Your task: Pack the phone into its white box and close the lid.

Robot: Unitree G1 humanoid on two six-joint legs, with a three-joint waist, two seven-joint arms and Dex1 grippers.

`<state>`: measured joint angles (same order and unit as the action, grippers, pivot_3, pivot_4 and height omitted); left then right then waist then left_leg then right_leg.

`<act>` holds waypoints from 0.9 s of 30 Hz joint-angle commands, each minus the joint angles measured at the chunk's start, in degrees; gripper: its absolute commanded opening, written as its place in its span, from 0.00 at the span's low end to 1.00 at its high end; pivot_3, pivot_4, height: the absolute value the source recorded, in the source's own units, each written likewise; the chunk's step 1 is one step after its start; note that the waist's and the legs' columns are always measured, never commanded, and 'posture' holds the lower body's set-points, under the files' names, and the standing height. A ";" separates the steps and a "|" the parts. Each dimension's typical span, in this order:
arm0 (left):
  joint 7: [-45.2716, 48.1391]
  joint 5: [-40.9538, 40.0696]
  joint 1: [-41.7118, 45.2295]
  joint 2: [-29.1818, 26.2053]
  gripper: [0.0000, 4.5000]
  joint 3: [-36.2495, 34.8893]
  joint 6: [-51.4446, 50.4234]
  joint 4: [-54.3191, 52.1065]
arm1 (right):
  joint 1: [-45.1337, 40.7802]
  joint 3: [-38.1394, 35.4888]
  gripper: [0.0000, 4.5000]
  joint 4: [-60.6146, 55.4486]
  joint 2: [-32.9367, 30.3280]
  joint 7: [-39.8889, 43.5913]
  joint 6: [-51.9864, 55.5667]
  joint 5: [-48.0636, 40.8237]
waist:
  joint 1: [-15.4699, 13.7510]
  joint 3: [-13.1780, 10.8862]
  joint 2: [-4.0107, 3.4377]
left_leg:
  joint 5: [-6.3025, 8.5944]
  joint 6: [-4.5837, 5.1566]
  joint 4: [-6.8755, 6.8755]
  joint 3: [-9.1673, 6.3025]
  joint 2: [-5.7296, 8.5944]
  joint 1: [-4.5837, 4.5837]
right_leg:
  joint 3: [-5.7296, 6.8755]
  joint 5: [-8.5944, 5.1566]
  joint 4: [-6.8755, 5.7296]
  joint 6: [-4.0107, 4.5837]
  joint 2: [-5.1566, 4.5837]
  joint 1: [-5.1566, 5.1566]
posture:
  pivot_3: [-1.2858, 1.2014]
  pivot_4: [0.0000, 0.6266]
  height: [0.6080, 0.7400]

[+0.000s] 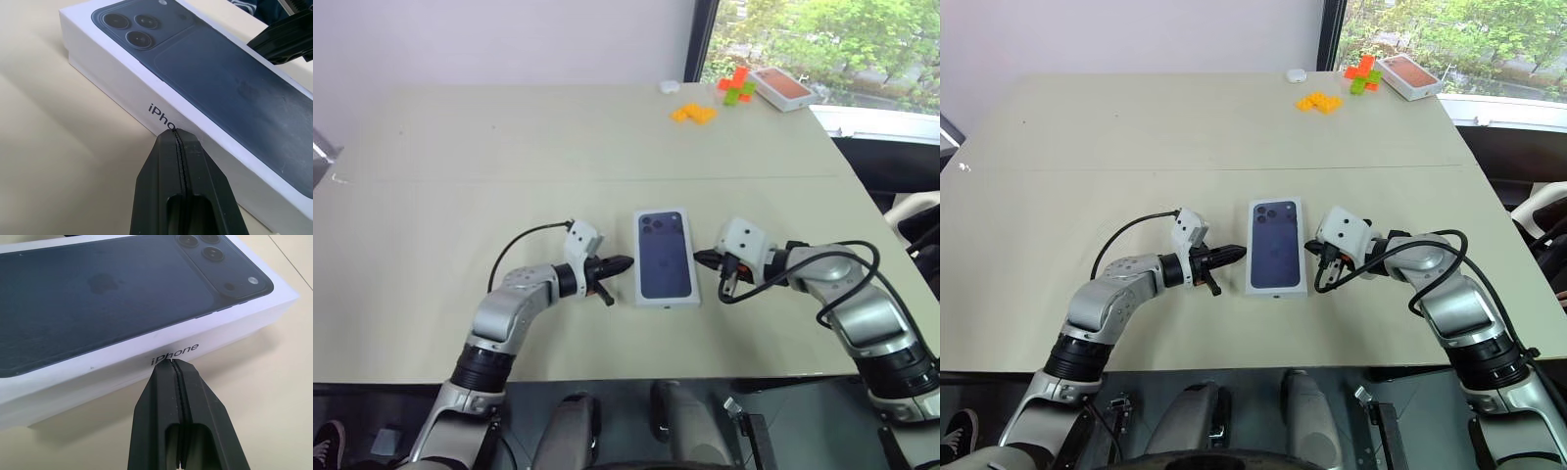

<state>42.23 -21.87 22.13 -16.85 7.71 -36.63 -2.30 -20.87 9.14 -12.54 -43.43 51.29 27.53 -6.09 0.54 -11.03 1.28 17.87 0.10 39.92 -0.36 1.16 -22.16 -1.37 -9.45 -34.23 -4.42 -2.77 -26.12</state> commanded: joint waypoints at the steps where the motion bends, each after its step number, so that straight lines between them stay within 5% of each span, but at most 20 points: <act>1: 0.22 -0.50 0.90 1.10 0.00 0.70 0.94 -1.47 | -1.52 -0.27 0.00 0.62 -0.20 -0.14 -2.25 1.03 | -0.03 0.00 0.00 | 0.00 0.00 0.01 0.00 0.00 0.00 | 0.00 0.00 0.00 0.00 0.00 0.01 | 0.52 0.24 1.00; 16: 0.35 0.62 0.17 -0.80 0.00 -0.68 1.57 -0.47 | -1.56 1.68 0.00 1.45 0.12 0.86 -4.53 3.64 | 0.17 0.00 0.00 | 0.00 0.00 0.01 0.00 -0.01 0.03 | 0.00 0.00 -0.02 0.00 0.01 0.00 | 0.52 0.24 1.00; 27: -0.90 -2.55 6.80 0.40 0.00 -4.68 0.30 1.56 | -9.53 -2.25 0.00 6.84 3.41 -1.70 -3.68 1.81 | 0.00 0.00 0.01 | 0.00 0.00 0.02 0.00 0.00 0.03 | 0.00 0.01 -0.02 0.00 0.00 0.03 | 0.52 0.24 1.00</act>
<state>41.69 -23.87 27.71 -17.04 3.60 -36.98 -1.26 -29.32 8.56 -5.47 -40.81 50.61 23.59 -3.31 0.54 -11.02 1.28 17.87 0.10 39.94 -0.37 1.17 -22.13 -1.36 -9.44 -34.25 -4.41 -2.78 -26.08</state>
